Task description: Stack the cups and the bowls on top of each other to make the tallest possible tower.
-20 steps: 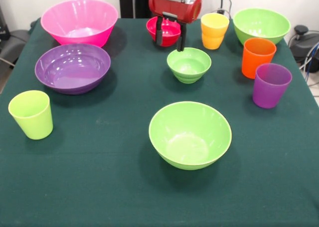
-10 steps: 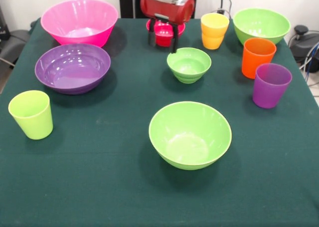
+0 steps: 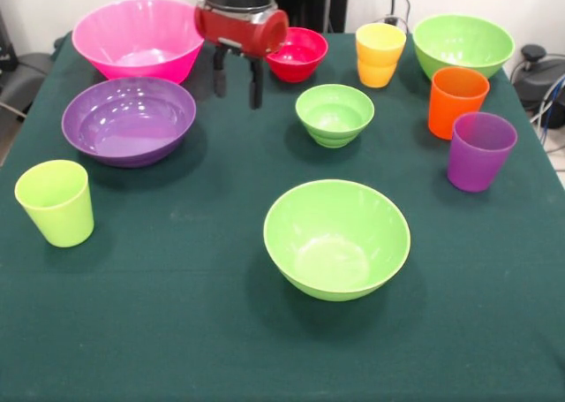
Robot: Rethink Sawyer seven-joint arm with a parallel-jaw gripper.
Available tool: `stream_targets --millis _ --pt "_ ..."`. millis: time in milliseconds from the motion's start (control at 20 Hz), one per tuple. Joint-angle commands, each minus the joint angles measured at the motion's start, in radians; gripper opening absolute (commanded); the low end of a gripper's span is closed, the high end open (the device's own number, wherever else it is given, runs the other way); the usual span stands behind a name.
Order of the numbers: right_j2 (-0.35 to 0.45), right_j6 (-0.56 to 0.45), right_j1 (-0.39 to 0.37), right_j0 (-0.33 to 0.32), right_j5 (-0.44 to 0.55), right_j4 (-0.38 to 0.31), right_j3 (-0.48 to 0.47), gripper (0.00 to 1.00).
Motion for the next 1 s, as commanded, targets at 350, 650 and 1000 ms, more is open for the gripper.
stream_targets --millis 350,650,1000 --pt "0.184 -0.194 0.112 -0.093 0.16 -0.174 -0.129 1.0" --pt "0.233 -0.214 0.154 -0.141 0.177 -0.235 -0.175 1.0" --pt "0.28 -0.234 0.115 -0.191 0.266 -0.268 -0.18 1.0"
